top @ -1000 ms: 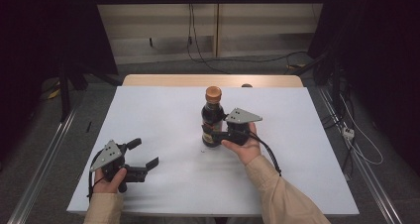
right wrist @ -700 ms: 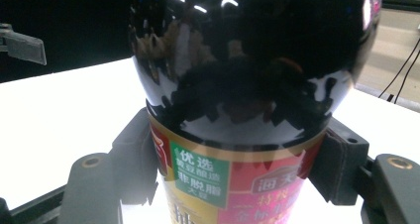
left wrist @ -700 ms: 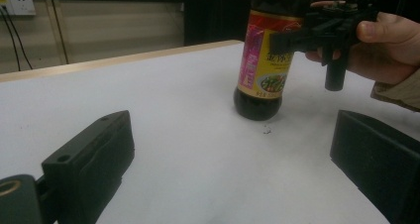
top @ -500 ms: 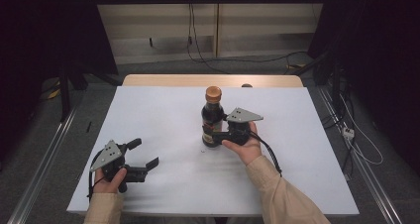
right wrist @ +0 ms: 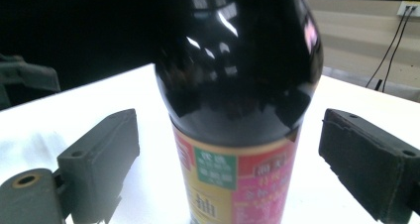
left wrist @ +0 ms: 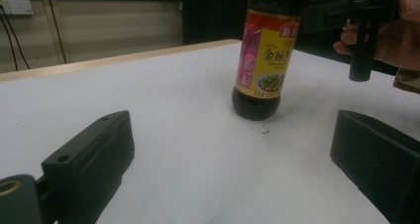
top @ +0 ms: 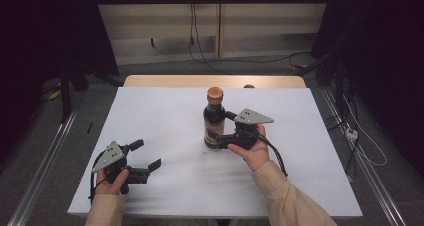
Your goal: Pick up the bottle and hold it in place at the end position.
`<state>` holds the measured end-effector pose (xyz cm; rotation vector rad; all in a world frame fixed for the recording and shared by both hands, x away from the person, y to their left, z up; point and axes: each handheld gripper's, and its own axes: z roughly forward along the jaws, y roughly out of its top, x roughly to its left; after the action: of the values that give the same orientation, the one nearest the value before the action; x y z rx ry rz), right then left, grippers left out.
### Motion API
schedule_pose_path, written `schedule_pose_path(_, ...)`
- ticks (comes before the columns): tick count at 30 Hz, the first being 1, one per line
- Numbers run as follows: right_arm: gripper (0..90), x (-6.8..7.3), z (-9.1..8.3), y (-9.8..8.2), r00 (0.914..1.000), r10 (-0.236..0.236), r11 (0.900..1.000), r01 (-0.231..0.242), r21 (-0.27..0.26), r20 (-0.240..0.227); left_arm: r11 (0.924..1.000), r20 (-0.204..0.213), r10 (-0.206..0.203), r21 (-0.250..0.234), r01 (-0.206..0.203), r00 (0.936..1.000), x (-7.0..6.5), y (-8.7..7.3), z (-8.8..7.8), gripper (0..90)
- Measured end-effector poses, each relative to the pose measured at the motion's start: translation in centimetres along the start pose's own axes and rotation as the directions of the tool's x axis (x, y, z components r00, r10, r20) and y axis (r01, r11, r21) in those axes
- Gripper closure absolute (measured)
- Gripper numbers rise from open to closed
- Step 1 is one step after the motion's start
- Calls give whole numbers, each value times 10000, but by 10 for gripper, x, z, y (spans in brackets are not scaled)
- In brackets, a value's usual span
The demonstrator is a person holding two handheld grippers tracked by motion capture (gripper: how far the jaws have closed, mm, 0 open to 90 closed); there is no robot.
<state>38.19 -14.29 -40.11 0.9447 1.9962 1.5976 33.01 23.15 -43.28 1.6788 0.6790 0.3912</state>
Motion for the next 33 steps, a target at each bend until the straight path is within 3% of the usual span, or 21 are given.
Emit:
schedule_pose_path(4,81,1,-3,4,10000,-51,10000,52,-76,84,10000,26,10,38,-10,10000,-1,0,1,30)
schedule_pose_path(9,86,-1,-4,10,9992,331,9991,-325,-267,239,10000,21,10,-13,-10,10000,0,1,1,31)
schedule_pose_path(12,94,1,-1,12,9997,113,9998,-109,-187,238,10000,4,-70,15,70,10000,0,0,3,31)
schedule_pose_path(20,129,3,4,21,9995,87,9997,-79,-245,316,10000,76,-35,71,34,10000,-1,1,4,30)
schedule_pose_path(27,139,-2,12,14,9990,224,9997,-229,118,389,9999,27,-15,145,15,10000,-3,4,6,31)
schedule_pose_path(33,190,-4,15,14,9997,128,9999,-129,54,206,9998,5,-60,202,60,10000,-3,8,7,33)
